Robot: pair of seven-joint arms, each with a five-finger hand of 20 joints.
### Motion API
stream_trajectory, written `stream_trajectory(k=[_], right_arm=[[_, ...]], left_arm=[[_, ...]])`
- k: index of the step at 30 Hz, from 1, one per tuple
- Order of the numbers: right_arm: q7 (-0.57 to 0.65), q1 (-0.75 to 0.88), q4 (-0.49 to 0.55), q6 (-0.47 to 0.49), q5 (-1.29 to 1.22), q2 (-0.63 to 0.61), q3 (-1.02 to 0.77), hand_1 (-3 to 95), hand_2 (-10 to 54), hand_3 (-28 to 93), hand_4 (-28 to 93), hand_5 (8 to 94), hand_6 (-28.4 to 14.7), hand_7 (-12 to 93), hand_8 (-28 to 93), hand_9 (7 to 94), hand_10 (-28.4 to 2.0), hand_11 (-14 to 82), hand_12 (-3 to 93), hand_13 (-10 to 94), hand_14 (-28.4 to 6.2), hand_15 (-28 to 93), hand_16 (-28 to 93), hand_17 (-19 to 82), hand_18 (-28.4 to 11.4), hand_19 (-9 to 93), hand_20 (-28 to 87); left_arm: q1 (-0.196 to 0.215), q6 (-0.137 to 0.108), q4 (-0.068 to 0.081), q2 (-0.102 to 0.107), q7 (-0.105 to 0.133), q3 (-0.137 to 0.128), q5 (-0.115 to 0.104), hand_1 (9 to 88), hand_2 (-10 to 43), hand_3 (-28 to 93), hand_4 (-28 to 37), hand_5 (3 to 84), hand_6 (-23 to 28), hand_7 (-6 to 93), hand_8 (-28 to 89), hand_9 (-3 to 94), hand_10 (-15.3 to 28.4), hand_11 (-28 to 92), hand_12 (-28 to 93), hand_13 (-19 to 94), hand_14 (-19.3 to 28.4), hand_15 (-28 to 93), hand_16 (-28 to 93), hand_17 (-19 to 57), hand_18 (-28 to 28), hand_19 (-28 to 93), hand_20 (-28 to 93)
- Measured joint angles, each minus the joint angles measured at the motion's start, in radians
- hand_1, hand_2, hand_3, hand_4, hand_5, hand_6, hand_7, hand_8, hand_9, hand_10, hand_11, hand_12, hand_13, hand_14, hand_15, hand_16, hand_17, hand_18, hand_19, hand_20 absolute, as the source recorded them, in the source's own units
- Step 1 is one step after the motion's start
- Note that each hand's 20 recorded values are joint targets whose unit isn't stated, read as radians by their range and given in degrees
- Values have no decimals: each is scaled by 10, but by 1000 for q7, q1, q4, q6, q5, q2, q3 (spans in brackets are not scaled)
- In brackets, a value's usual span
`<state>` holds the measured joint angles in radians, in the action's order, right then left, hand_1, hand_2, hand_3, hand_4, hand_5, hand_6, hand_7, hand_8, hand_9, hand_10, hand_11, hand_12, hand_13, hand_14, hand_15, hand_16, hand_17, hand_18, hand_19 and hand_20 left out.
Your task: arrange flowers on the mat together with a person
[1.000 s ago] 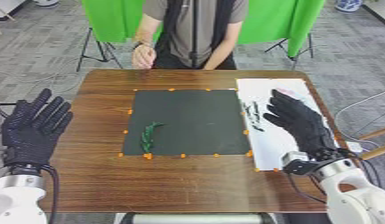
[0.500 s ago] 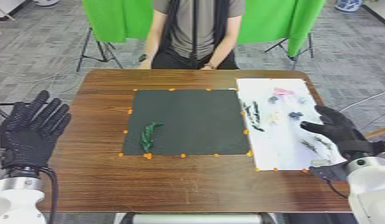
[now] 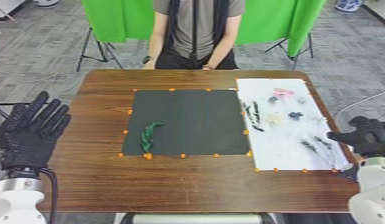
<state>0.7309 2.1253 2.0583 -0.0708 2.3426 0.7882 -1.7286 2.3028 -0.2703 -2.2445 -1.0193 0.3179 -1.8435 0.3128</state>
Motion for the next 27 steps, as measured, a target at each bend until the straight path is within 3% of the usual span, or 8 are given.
stream_trajectory(k=[2,4,8,13,22,25,27], right_arm=[[10,0,0,16,-16,-1,-2,352,-95,572,-283,534,-21,299,-132,404,-183,530,439,292,-186,669,378,130,-188,600,223],[18,-2,-1,26,-46,-1,-2,418,-95,443,-283,543,-20,289,-135,413,-180,555,462,301,-193,692,421,137,-192,610,253],[31,-7,-6,63,-102,0,-2,458,-95,361,-281,568,-15,275,-131,425,-178,566,476,313,-193,699,440,140,-197,615,272],[43,-15,-16,111,-104,3,2,470,-95,393,-281,586,-10,272,-130,432,-174,567,476,324,-189,698,446,144,-197,616,277],[21,-31,-37,134,-203,20,20,453,-95,584,-282,623,8,265,-143,469,-158,565,456,360,-171,695,444,158,-192,616,277],[15,-42,-37,130,-196,24,29,485,-67,585,-282,649,-1,311,-1,531,-143,565,466,428,-159,697,448,190,-193,636,285],[14,-48,-38,120,-186,24,42,509,-38,578,-280,659,0,360,25,572,-130,530,508,467,-150,693,446,212,-193,649,291]], left_arm=[[1,0,0,0,0,1,0,258,143,689,-283,373,68,133,-103,321,155,176,85,220,149,284,-71,-56,129,313,107],[1,-1,0,-1,0,2,0,258,143,689,-283,374,69,133,-103,322,155,176,85,221,149,285,-71,-56,129,313,107],[1,-1,0,-1,0,5,-5,259,143,688,-283,375,69,133,-103,323,156,176,85,221,150,286,-72,-56,130,314,108],[0,-1,0,0,3,8,-26,258,143,688,-283,376,69,134,-103,325,156,179,86,222,150,286,-72,-56,130,314,108],[-2,-1,1,0,1,12,-29,257,143,690,-283,377,73,132,-102,325,163,178,90,224,153,291,-70,-56,130,315,109],[-3,-1,1,0,1,13,-29,258,143,690,-283,378,73,132,-101,326,164,179,92,225,154,294,-69,-55,130,314,109],[-4,-1,1,0,1,14,-30,258,143,691,-283,379,74,133,-101,328,165,181,92,226,155,297,-69,-55,130,314,109]])
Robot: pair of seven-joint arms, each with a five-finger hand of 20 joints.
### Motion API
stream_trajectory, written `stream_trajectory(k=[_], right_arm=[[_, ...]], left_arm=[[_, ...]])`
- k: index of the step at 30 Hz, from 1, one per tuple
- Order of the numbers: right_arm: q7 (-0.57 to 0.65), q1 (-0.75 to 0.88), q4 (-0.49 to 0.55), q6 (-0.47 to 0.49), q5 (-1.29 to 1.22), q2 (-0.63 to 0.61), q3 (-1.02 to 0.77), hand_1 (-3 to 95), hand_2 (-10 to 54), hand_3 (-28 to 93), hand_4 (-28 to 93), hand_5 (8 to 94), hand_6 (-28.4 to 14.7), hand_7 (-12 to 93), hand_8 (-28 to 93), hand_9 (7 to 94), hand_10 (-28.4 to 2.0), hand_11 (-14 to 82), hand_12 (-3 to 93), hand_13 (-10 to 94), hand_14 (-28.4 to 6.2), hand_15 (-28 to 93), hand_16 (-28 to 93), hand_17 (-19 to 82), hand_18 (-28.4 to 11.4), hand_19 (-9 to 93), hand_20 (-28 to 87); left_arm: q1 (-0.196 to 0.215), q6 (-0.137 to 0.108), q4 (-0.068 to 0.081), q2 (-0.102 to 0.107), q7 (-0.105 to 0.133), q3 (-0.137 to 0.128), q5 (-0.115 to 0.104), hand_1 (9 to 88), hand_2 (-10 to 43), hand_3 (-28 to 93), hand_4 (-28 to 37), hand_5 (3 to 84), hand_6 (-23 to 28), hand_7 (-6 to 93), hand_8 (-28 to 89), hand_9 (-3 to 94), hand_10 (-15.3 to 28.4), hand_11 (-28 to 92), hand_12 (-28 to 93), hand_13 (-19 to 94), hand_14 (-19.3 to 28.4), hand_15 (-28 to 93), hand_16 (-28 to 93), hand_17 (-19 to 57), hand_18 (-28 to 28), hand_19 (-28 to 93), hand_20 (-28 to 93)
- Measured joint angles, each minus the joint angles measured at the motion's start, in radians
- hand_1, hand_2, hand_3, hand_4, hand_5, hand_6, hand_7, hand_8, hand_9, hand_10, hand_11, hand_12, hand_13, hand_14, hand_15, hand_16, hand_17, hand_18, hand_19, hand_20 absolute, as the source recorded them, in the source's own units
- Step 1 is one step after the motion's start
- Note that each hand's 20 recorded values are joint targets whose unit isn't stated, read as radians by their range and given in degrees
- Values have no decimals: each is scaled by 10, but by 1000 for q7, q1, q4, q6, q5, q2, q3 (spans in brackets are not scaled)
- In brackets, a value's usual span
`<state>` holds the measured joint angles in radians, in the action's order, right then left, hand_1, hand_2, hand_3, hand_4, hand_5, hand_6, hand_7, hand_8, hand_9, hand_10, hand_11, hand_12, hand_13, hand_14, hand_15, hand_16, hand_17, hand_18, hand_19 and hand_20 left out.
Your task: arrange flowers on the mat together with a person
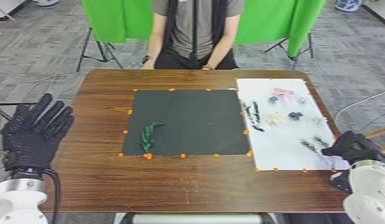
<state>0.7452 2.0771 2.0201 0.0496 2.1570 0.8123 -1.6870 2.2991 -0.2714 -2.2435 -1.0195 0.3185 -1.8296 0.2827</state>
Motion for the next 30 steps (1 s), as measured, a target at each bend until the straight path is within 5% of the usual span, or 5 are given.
stream_trajectory(k=[9,20,30], right_arm=[[28,-9,4,-96,40,0,75,526,-29,645,-282,681,11,440,72,670,-104,487,563,560,-135,699,453,260,-203,702,325],[98,-47,106,-178,100,-19,192,537,-50,659,-279,696,1,426,56,686,-115,468,540,569,-144,703,444,264,-213,714,329],[144,-265,146,-268,125,19,477,561,-94,684,-268,735,-20,409,23,715,-124,416,556,574,-155,706,430,273,-234,736,305]], left_arm=[[-2,-3,0,1,7,7,-46,256,142,695,-283,382,76,132,-102,331,166,185,91,229,155,304,-71,-55,130,317,110],[-2,-4,0,0,15,7,-62,255,143,694,-283,384,77,134,-102,333,167,185,90,231,156,308,-73,-55,131,320,112],[1,-16,-2,2,25,13,-66,254,144,696,-283,388,78,134,-102,338,167,187,90,234,157,312,-74,-56,132,323,112]])
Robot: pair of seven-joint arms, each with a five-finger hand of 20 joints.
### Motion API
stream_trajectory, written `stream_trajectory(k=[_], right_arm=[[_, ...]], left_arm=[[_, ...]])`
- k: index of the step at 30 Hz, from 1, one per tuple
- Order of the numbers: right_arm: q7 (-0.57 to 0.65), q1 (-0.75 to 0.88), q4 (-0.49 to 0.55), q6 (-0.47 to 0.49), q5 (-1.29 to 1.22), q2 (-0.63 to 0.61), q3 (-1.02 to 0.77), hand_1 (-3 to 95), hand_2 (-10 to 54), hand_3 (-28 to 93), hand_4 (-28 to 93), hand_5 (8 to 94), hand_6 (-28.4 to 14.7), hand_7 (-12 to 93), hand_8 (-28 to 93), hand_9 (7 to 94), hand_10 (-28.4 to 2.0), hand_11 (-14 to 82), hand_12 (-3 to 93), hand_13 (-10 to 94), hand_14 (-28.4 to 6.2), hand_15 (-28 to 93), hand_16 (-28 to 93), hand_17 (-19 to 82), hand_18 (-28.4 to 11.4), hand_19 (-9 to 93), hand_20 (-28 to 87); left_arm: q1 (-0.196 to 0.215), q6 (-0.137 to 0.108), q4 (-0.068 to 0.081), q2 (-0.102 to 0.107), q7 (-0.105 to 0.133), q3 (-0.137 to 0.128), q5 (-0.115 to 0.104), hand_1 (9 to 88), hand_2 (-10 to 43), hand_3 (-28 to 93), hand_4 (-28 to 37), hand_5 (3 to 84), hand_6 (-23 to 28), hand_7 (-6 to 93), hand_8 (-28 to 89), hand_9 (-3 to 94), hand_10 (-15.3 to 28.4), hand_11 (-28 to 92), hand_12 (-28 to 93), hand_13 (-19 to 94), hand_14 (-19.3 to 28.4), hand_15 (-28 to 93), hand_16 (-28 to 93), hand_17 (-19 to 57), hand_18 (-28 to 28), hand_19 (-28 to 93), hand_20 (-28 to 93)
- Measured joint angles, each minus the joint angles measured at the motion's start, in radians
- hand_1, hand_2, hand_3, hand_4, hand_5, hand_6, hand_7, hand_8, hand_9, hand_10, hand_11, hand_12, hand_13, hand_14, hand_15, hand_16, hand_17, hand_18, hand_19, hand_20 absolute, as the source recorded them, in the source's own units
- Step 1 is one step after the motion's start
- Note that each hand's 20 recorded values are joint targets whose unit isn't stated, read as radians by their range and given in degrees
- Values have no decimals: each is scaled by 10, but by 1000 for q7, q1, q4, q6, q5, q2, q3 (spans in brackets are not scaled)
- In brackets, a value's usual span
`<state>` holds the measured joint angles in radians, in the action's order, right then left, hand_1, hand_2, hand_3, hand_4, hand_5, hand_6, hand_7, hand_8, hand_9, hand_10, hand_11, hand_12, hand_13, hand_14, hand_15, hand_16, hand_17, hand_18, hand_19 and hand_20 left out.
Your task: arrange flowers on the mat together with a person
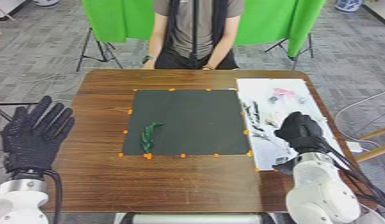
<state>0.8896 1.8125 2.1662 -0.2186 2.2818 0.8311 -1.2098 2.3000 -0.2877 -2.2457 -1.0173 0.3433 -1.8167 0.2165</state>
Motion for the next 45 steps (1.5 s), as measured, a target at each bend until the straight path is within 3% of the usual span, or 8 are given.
stream_trajectory(k=[5,18,23,28,34,40,45], right_arm=[[82,-132,-10,-100,-47,60,141,573,-95,679,-271,743,-23,406,22,723,-132,409,554,572,-166,710,427,276,-246,751,292],[74,-332,-101,-68,-21,267,370,578,-95,679,-273,752,-30,396,31,733,-135,413,543,568,-173,716,421,272,-264,779,260],[56,-360,-157,-70,-12,359,398,579,-95,679,-279,753,-32,395,23,733,-136,414,540,568,-173,718,417,273,-264,785,247],[51,-405,-245,-154,40,407,498,578,-95,681,-281,749,-30,404,16,733,-134,416,537,568,-173,720,413,273,-264,790,236],[47,-416,-315,-141,25,466,504,578,-95,685,-282,741,-28,407,12,735,-129,395,542,565,-170,719,419,272,-261,793,224],[48,-436,-382,-110,9,520,502,576,-95,689,-282,732,-27,390,23,738,-128,359,551,561,-170,708,433,269,-260,797,203],[46,-438,-399,-118,22,545,503,576,-95,692,-282,727,-27,376,26,733,-126,346,544,556,-167,699,440,267,-260,798,195]], left_arm=[[1,-11,0,7,1,11,-2,254,144,698,-283,388,78,134,-102,339,166,187,89,234,157,314,-76,-56,132,324,112],[-37,-33,3,40,-10,58,-11,254,144,698,-283,389,77,136,-103,340,166,188,89,235,156,317,-78,-55,132,325,111],[-91,-38,22,64,-35,105,-11,254,144,698,-283,390,77,136,-103,341,166,188,89,235,156,317,-78,-55,133,324,110],[-150,-38,43,87,-64,144,-11,254,144,698,-283,389,77,137,-104,341,166,189,89,236,156,316,-78,-56,133,325,111],[-189,-38,53,104,-90,163,-11,254,143,699,-283,389,77,136,-104,341,165,188,89,236,155,315,-78,-55,133,325,110],[-190,-38,55,104,-89,168,-11,255,143,699,-283,389,77,136,-103,341,165,188,89,237,155,314,-77,-55,133,325,110],[-197,-37,66,105,-91,178,-12,256,145,697,-283,390,77,137,-104,341,165,190,89,237,155,316,-77,-56,133,327,111]])
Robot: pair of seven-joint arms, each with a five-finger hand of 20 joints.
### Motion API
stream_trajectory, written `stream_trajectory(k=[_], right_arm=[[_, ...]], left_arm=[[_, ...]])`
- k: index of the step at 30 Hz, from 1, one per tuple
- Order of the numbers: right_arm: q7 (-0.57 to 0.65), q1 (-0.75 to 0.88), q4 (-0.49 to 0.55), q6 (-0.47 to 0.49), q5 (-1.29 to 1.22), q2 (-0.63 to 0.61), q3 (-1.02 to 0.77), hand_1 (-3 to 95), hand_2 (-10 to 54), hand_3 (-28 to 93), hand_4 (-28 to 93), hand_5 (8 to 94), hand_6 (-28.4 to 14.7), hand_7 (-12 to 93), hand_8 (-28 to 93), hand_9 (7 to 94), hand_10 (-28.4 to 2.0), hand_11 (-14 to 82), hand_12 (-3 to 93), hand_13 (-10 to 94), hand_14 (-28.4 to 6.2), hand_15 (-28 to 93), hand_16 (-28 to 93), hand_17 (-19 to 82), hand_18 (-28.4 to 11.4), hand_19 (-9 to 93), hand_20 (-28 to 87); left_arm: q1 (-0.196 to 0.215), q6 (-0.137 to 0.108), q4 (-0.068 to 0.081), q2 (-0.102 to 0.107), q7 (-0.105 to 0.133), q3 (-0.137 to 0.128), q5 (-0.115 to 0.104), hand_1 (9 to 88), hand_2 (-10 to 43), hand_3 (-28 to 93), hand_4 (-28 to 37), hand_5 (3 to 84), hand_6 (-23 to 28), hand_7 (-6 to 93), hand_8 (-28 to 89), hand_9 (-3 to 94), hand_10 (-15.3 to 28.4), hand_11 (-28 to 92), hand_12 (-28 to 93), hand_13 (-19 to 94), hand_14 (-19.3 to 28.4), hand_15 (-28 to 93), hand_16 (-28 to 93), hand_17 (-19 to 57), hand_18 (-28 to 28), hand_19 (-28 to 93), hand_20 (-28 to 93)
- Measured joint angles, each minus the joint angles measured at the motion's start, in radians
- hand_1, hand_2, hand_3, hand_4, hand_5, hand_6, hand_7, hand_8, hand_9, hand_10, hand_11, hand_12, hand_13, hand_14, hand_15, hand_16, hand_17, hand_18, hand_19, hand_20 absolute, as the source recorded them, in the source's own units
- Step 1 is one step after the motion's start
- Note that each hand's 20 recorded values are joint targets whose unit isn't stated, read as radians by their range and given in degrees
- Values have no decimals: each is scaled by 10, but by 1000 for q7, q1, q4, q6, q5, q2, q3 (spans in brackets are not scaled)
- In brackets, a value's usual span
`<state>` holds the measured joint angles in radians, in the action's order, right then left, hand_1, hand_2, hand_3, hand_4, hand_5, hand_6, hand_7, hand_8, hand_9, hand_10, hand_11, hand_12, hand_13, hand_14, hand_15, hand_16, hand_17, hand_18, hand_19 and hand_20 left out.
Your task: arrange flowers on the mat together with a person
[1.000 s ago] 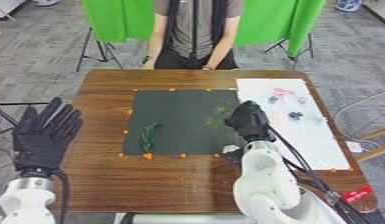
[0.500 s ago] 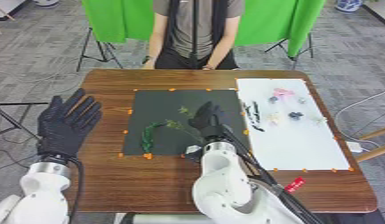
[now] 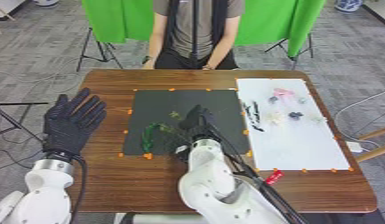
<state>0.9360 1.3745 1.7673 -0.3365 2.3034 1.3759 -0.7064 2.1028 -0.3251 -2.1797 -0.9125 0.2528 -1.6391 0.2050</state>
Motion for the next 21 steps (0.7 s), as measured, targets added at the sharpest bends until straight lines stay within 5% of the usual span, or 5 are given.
stream_trajectory(k=[5,15,21], right_arm=[[-6,7,-13,-6,8,27,-1,568,-95,700,-282,701,-36,328,24,719,-127,329,529,544,-172,687,430,264,-261,801,171],[-9,19,-12,2,-24,42,1,541,-95,698,-282,676,-54,247,13,697,-136,333,508,529,-186,711,349,250,-264,809,117],[-18,20,6,22,-44,37,3,501,-95,717,-280,649,-61,193,-113,668,-155,379,448,517,-194,718,330,239,-267,812,92]], left_arm=[[-16,2,14,0,0,21,-2,257,145,696,-283,390,77,138,-104,342,165,191,89,238,155,315,-78,-56,133,327,111],[-20,3,17,0,1,24,-15,255,146,699,-283,391,77,138,-104,342,165,191,88,237,155,316,-77,-56,133,328,110],[-17,4,17,0,7,20,-22,255,146,700,-283,391,77,139,-104,342,165,192,88,237,154,317,-78,-56,133,328,110]])
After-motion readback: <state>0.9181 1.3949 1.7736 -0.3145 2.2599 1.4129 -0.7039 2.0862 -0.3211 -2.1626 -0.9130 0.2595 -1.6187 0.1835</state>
